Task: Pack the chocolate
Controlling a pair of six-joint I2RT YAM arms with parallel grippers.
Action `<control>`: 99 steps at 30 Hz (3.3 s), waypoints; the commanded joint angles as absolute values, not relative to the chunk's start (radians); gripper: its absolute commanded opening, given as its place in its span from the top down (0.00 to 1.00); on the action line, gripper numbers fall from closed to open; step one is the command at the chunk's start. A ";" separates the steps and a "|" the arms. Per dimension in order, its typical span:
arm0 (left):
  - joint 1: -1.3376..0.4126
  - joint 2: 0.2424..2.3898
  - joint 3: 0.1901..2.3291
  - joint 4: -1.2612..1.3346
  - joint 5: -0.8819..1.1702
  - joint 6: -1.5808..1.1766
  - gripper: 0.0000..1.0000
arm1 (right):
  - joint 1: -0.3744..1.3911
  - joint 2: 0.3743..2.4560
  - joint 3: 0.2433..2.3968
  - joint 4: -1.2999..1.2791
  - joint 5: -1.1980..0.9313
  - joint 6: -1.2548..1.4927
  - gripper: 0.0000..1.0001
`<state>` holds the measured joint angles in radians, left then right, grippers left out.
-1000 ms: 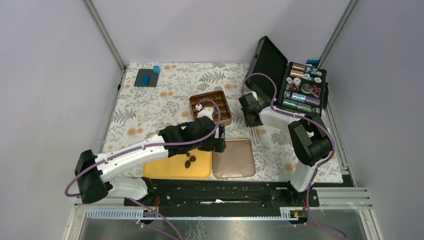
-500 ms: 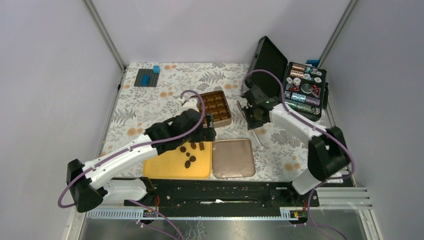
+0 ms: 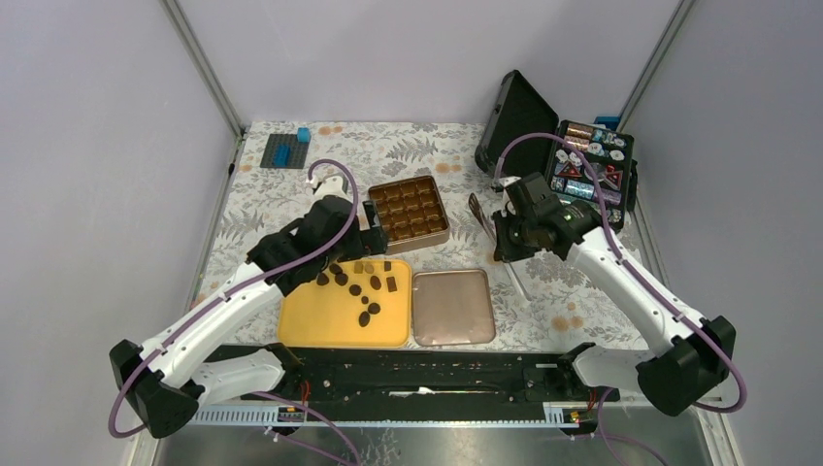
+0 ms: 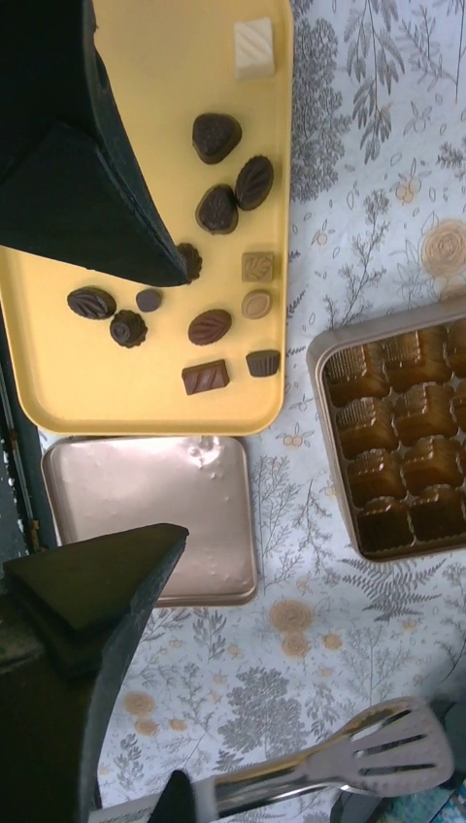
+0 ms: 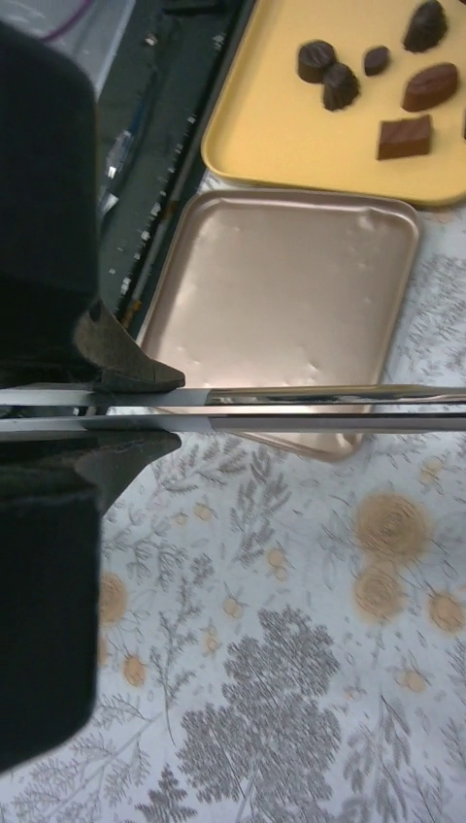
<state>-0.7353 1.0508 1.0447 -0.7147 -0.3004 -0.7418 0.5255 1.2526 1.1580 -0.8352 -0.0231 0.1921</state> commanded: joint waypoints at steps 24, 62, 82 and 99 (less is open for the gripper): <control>-0.421 1.005 1.050 -0.772 -0.187 -0.745 0.01 | 0.999 1.346 1.199 -0.799 -0.043 0.337 0.85; -0.417 0.956 0.936 -0.704 -0.207 -0.752 0.01 | 1.267 1.568 1.267 -0.714 0.278 0.582 0.48; -0.413 0.901 0.904 -0.703 -0.206 -0.747 0.01 | 1.319 1.633 1.282 -0.735 0.463 0.596 0.51; -0.413 0.900 0.895 -0.694 -0.190 -0.750 0.01 | 1.331 1.627 1.313 -0.779 0.479 0.570 0.79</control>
<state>-0.4187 0.9169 0.8917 -0.7376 -0.1928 -0.7563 1.3167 1.6524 1.2476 -0.7479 0.4290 0.5804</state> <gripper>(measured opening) 0.985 0.394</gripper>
